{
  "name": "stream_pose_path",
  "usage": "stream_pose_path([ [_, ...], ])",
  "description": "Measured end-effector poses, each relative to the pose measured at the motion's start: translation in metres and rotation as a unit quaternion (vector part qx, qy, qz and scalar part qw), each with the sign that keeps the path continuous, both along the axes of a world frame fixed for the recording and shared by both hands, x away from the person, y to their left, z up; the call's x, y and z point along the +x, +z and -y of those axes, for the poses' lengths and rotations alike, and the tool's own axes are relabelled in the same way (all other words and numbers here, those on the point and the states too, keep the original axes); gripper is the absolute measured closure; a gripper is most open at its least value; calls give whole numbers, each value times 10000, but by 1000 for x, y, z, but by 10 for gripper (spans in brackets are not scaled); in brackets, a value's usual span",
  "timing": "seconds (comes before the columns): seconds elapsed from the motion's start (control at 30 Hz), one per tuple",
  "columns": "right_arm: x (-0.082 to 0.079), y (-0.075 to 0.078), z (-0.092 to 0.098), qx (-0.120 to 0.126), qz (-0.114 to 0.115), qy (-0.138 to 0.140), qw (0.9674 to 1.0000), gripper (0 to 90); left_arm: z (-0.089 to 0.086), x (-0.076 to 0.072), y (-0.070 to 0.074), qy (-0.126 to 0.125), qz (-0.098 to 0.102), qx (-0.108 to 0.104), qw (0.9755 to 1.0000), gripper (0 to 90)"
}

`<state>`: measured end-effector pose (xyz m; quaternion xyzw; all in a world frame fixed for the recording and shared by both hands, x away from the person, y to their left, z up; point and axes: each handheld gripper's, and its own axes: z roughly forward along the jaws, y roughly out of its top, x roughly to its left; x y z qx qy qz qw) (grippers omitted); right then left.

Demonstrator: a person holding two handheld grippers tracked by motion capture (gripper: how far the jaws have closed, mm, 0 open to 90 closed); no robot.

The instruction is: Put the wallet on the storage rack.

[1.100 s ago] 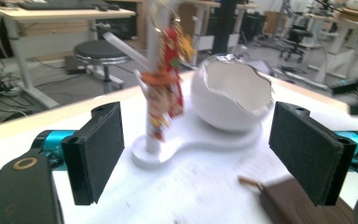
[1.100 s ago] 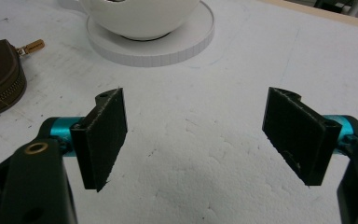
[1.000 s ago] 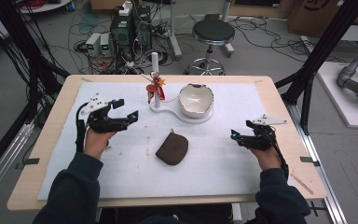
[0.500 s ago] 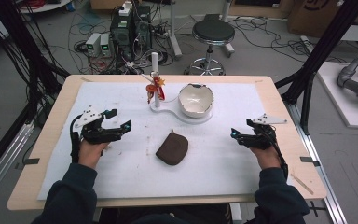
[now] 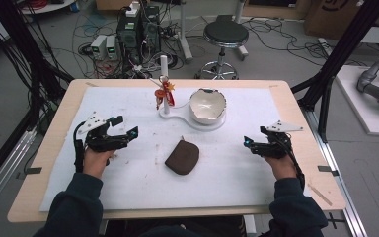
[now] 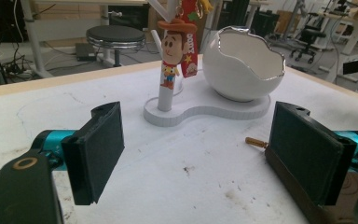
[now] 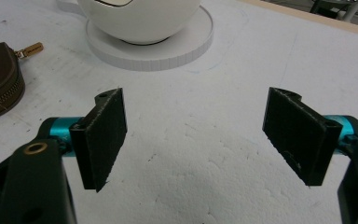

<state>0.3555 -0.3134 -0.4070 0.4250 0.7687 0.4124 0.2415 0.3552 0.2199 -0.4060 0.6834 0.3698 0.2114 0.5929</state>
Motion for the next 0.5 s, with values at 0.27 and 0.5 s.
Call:
stream_pose_path([
  [0.27, 0, -2, -1, 52, -77, 12, 10000, 220, 2, 1, -3, -107, -158, 0, 9998, 178],
  [0.5, 0, -3, -4, 44, -110, 211, 9997, 220, 21, -1, -7, -512, -577, 75, 9970, 178],
])
